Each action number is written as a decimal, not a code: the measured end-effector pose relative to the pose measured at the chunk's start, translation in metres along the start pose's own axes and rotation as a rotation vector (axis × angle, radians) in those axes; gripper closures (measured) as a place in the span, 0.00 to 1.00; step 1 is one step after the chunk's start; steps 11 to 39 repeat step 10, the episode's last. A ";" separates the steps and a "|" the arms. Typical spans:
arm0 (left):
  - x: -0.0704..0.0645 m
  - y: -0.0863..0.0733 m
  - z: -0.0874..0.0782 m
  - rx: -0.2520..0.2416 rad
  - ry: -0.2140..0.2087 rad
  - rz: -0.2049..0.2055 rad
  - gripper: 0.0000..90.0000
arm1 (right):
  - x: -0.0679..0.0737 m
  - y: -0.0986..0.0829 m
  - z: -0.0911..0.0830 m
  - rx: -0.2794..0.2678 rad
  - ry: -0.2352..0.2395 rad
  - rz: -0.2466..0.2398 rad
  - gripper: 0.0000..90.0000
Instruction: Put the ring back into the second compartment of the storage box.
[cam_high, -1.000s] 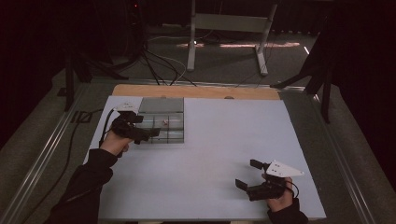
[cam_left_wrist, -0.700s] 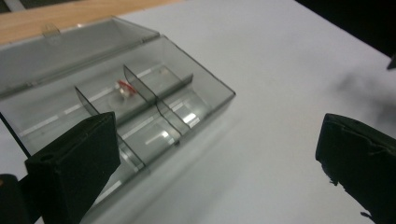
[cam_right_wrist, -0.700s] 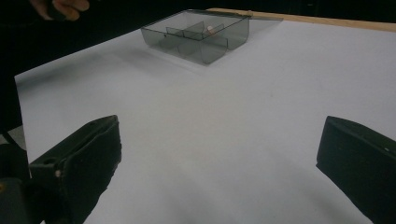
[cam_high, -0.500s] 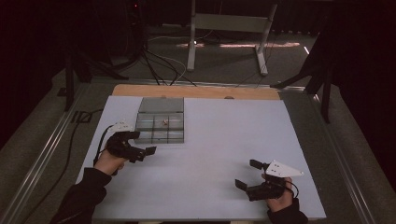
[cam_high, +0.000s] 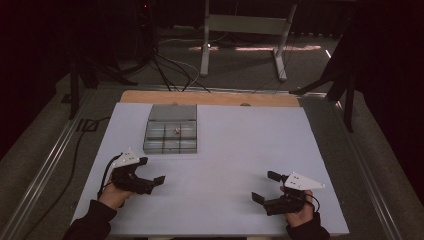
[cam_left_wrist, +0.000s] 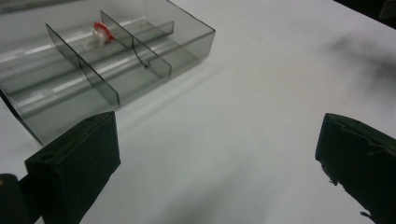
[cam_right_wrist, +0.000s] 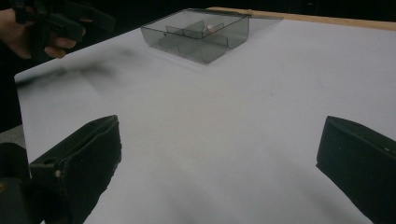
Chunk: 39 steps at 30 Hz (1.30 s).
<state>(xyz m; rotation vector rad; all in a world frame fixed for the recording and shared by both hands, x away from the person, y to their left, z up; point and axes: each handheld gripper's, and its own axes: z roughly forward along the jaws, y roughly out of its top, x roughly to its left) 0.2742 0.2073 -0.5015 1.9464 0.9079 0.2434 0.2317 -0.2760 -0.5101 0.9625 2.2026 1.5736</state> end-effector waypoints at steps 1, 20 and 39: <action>-0.001 -0.003 -0.001 0.003 0.003 0.006 0.00 | 0.000 0.000 0.000 -0.001 0.000 0.000 0.00; -0.007 -0.026 -0.008 0.031 0.012 0.014 0.00 | 0.000 0.000 0.000 0.003 0.001 0.001 0.00; -0.007 -0.026 -0.008 0.031 0.012 0.014 0.00 | 0.000 0.000 0.000 0.003 0.001 0.001 0.00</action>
